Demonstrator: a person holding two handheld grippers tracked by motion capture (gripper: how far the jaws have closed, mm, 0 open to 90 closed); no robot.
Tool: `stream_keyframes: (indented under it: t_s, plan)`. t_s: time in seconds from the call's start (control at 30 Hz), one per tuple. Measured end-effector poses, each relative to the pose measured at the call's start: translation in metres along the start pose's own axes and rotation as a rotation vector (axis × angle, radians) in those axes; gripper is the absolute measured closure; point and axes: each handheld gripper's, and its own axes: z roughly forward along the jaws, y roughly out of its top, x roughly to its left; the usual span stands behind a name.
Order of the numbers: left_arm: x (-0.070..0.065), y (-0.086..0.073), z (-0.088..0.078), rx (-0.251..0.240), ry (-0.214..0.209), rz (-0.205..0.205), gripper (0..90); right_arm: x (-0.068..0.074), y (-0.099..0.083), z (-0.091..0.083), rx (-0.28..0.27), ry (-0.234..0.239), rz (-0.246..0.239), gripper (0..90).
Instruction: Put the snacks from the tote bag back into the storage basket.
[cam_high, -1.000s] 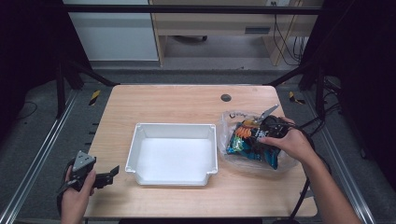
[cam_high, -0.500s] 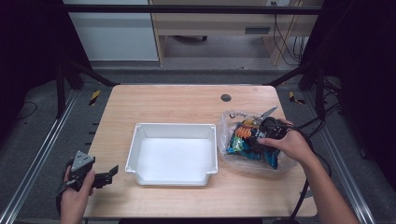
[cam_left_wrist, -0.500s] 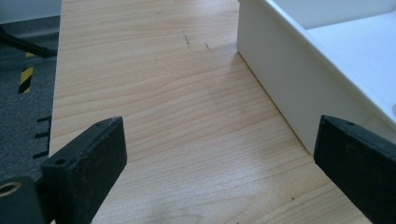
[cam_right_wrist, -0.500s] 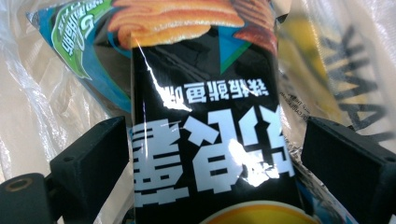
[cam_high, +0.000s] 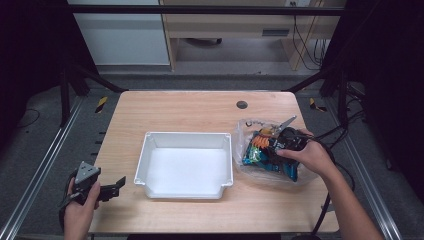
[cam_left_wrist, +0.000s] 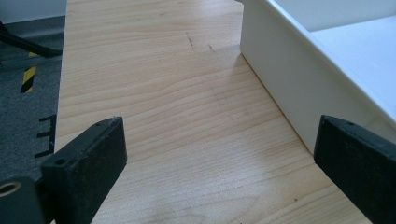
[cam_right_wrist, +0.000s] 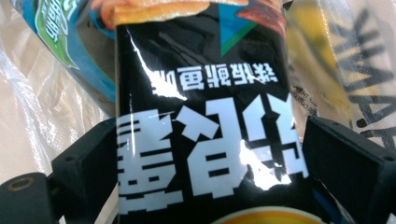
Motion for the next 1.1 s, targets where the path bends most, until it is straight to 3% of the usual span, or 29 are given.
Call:
stream_keyframes:
  t_s: [0.47,0.73,0.97,1.1]
  plan:
    - [0.000,0.000,0.000,0.002,0.000,0.003,2.4,0.000,-0.001,0.008,0.029,0.007,0.005,7.6]
    - [0.000,0.000,0.000,0.002,-0.001,0.004,2.4,0.002,-0.003,0.013,0.019,0.014,-0.004,7.8]
    - [0.000,0.000,0.000,0.002,-0.001,0.003,2.4,0.001,-0.006,0.006,-0.002,0.018,-0.019,26.6]
    - [0.000,0.000,0.000,0.003,-0.001,0.004,2.4,0.002,-0.008,0.001,-0.012,0.016,-0.031,31.6]
